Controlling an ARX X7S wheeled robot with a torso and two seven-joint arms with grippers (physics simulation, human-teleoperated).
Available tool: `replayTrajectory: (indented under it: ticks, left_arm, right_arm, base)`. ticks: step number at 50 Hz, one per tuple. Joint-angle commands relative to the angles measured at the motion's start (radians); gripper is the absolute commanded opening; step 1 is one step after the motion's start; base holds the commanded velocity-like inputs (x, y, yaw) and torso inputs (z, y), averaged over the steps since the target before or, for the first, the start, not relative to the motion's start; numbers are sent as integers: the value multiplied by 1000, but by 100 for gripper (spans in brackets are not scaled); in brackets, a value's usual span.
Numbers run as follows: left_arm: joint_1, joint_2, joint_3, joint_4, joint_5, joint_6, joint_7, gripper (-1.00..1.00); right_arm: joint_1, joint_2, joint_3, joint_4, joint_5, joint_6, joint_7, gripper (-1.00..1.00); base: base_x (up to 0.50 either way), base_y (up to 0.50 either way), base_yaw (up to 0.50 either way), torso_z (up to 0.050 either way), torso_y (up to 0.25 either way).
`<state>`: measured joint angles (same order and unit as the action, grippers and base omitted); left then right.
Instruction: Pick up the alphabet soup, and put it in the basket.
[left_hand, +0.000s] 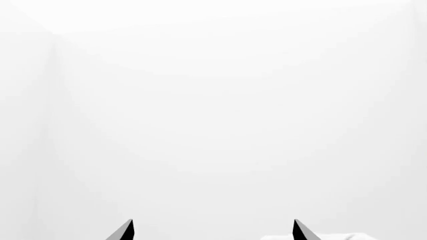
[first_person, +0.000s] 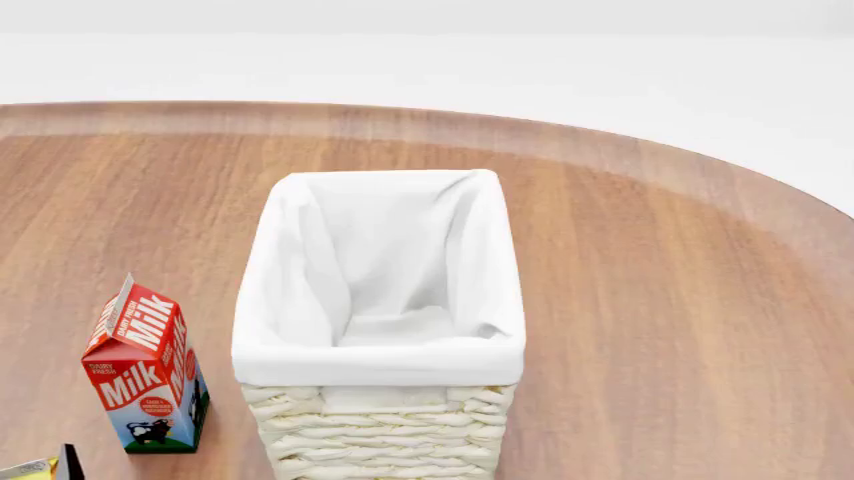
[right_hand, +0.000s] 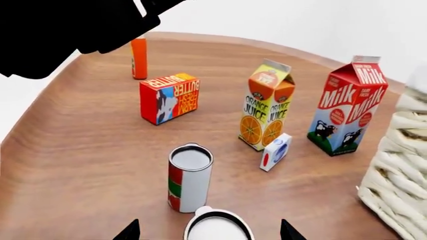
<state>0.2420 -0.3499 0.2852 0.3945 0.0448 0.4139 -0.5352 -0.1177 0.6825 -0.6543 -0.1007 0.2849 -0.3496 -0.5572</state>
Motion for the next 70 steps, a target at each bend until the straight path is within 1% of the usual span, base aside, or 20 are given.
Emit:
replayTrajectory:
  ticks: [1, 27, 49, 70]
  left_arm:
    - [-1, -2, 3, 3, 1, -3, -3, 100]
    - [6, -12, 5, 9, 0, 4, -13, 100]
    - [4, -15, 11, 11, 2, 1, -20, 100]
    - [4, -20, 12, 5, 2, 9, -27, 100]
  right_arm:
    - [-1, 2, 8, -3, -18, -2, 22, 100]
    - [19, -27, -8, 52, -15, -6, 9, 100]
    - [60, -68, -31, 112, -60, 50, 23, 100]
    - [69, -75, -46, 115, -73, 54, 20, 100]
  base:
    - [0, 0, 0, 0, 0]
    - [0, 0, 0, 0, 0]
    - [0, 0, 0, 0, 0]
    - [0, 0, 0, 0, 0]
